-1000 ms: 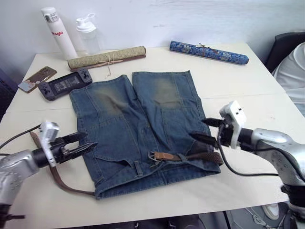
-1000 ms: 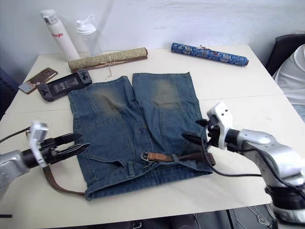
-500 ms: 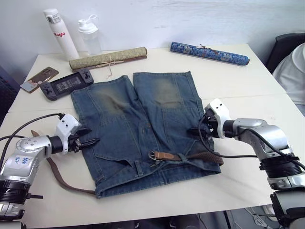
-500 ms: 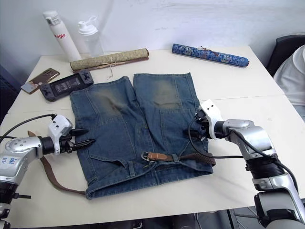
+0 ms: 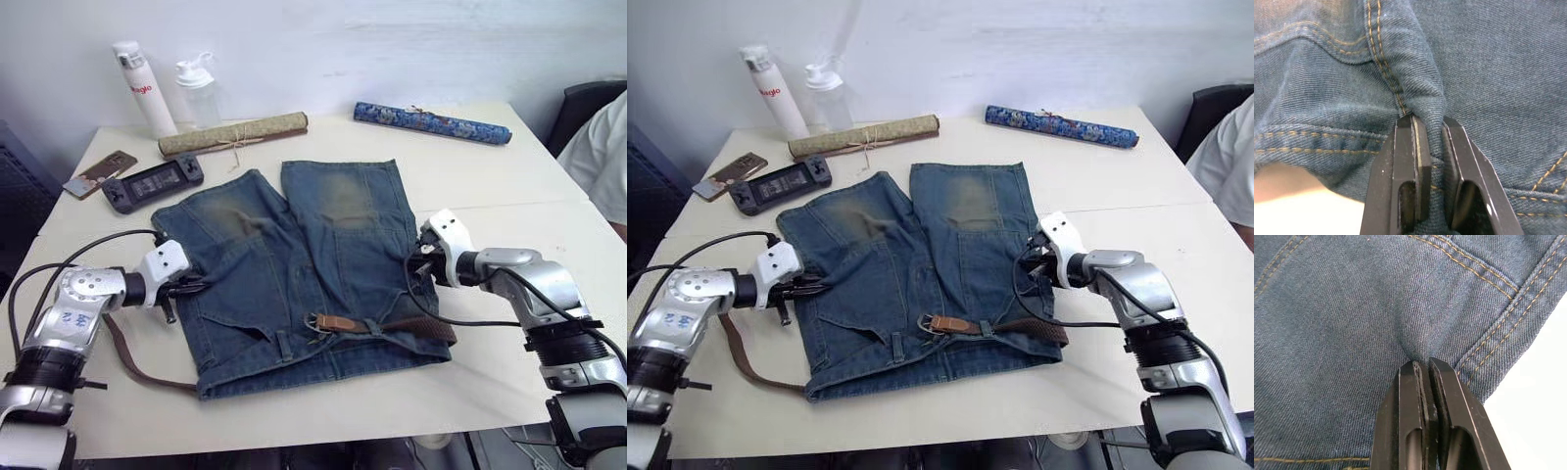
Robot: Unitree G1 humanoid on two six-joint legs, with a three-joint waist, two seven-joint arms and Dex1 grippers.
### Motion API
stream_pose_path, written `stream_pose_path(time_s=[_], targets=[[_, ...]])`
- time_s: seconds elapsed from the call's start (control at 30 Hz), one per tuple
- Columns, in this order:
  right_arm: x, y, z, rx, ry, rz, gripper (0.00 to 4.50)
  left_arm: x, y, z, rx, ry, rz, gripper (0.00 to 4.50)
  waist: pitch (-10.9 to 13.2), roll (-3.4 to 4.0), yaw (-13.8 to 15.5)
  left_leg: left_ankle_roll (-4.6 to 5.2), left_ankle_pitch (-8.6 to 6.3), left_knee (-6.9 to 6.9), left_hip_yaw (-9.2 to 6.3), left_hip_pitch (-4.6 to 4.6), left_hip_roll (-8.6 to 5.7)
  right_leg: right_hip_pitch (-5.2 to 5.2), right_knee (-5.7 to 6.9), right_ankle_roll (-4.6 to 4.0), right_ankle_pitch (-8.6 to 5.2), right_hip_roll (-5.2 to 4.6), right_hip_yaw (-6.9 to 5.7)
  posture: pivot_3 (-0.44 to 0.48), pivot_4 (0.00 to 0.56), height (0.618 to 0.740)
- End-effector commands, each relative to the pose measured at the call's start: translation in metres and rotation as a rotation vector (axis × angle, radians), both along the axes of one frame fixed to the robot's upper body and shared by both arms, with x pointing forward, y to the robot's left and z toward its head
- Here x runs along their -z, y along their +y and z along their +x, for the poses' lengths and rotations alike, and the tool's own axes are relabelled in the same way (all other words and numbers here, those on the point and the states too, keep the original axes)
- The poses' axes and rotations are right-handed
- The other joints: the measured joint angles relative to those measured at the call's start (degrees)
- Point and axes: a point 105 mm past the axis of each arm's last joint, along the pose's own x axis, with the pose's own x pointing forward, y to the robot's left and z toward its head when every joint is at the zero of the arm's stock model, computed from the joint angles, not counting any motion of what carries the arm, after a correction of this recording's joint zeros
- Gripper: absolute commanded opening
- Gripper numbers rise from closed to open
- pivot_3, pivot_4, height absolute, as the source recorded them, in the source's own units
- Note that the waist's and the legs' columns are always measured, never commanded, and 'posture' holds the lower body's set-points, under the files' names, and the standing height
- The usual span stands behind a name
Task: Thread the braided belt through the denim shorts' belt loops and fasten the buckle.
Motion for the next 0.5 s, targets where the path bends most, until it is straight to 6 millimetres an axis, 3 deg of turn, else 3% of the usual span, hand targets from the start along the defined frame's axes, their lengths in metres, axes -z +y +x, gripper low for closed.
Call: stream_pose_path(time_s=[0.03,0.13,0.23,0.37,0.5], targets=[[0.008,-0.002,0.0,0.056,-0.001,-0.017,0.03,0.025,0.015,0.02,-0.086,0.019,0.135,0.1,0.0,-0.06,0.6,-0.28,-0.16,0.0,-0.04,0.25,0.02,0.07,-0.04,-0.03,-0.01,0.0,-0.05,0.0,0.15,0.717],[0.01,-0.001,-0.004,0.072,-0.006,-0.03,0.03,0.014,0.007,0.046,-0.11,-0.066,0.168,0.1,-0.1,-0.13,0.7,-0.3,-0.2,-0.01,-0.07,0.28,0.0,0.26,-0.05,-0.03,-0.01,-0.05,-0.03,0.0,0.15,0.717],[0.009,-0.002,-0.004,0.098,-0.021,-0.023,0.03,0.009,-0.002,0.057,-0.107,-0.094,0.156,0.1,0.0,-0.19,0.6,0.01,-0.06,0.01,-0.05,0.13,0.0,0.18,-0.05,-0.02,-0.01,-0.03,-0.06,0.0,0.15,0.717],[0.0,-0.008,0.002,0.135,-0.073,-0.024,0.03,0.009,-0.01,0.057,-0.071,-0.079,0.13,0.1,0.0,-0.27,0.5,0.04,-0.05,0.02,-0.03,0.08,0.0,0.14,-0.04,-0.02,-0.01,-0.02,-0.1,0.0,0.15,0.717],[-0.01,-0.01,0.008,0.161,-0.132,-0.012,0.03,0.011,-0.006,0.052,-0.074,-0.06,0.089,0.1,0.1,-0.36,0.5,0.06,-0.06,0.03,-0.04,0.04,-0.01,0.12,-0.06,-0.02,-0.01,-0.04,-0.1,0.0,0.15,0.717]])
